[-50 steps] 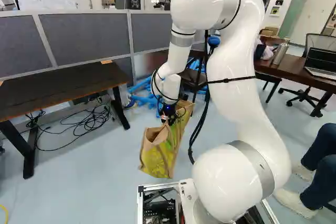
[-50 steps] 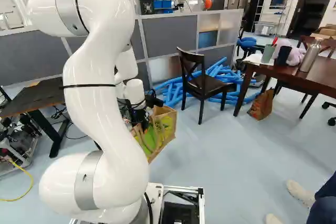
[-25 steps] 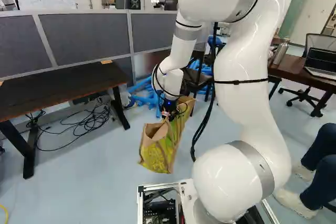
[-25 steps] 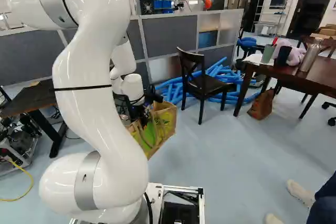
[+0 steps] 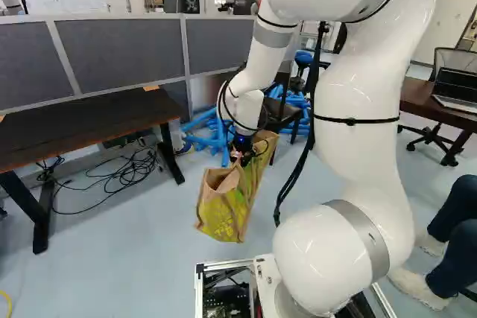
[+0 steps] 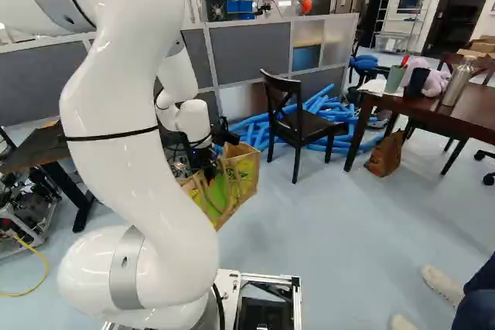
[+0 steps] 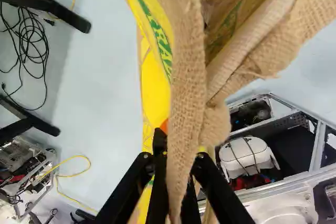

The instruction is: Pick up the bag on the ground and place it on the table

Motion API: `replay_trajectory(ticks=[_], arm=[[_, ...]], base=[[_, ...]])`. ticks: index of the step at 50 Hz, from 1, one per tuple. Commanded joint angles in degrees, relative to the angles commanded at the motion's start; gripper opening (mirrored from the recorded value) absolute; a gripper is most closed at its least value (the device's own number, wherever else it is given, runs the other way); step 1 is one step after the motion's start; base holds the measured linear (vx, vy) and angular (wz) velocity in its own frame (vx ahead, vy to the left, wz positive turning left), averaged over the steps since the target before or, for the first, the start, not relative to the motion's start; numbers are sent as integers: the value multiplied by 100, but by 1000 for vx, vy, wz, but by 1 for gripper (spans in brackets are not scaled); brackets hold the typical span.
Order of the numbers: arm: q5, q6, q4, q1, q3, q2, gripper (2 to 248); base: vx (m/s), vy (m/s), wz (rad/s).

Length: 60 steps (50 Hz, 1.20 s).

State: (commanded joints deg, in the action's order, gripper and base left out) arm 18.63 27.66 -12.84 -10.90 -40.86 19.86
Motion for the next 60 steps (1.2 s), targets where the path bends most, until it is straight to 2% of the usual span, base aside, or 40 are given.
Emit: replay_trajectory(ticks=[60], arm=[[1136, 0, 0, 103, 152, -1351, 21]], base=[[0, 0, 0]])
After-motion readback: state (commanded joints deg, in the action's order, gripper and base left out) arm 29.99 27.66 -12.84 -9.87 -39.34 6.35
